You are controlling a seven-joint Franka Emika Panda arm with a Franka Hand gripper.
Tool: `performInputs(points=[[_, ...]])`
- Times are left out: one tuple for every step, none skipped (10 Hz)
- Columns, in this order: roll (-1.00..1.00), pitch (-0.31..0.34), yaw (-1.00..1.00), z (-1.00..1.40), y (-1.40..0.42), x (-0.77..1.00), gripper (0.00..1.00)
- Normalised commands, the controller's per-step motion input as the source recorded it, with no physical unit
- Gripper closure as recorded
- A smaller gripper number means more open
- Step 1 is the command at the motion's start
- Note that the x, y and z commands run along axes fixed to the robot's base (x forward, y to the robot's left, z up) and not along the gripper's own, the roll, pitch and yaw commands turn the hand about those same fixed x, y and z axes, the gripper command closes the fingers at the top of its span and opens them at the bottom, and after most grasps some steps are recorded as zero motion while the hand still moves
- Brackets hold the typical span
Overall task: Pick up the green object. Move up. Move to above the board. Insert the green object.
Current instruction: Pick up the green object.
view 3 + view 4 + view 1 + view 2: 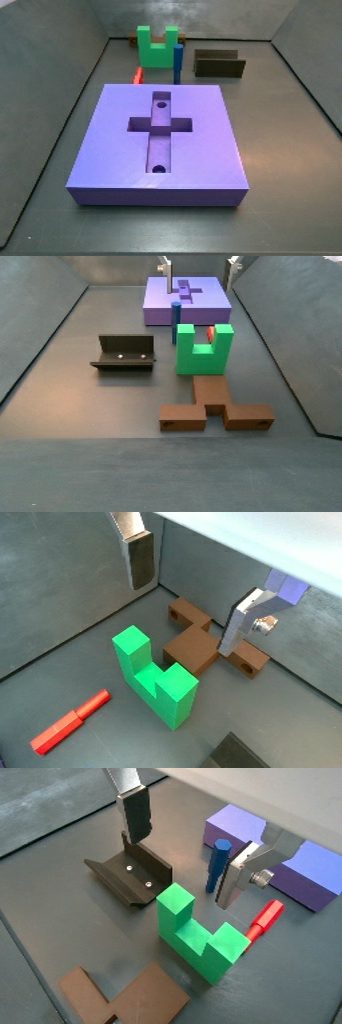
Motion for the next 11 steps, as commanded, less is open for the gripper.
performInputs(points=[[0.0,-0.037,0.0,-0.01,0.0,0.0,0.0],[-0.08,-0.093,-0.09,-0.22,-0.01,0.01,0.0],[-0.08,0.0,-0.02,-0.45,-0.02,0.41,0.0],[-0.25,-0.051,-0.08,-0.58,0.0,0.63,0.0],[-0.24,-0.097,-0.05,-0.61,0.0,0.58,0.0],[-0.24,-0.096,-0.04,-0.59,0.0,0.53,0.0],[-0.24,-0.1,0.0,-0.5,-0.02,0.24,0.0],[-0.18,-0.061,0.0,-0.39,-0.02,0.14,0.0],[-0.09,-0.106,0.0,-0.3,-0.05,0.0,0.0],[-0.07,-0.137,0.0,-0.19,-0.08,-0.14,0.0],[-0.09,-0.117,0.0,-0.15,-0.09,-0.03,0.0]])
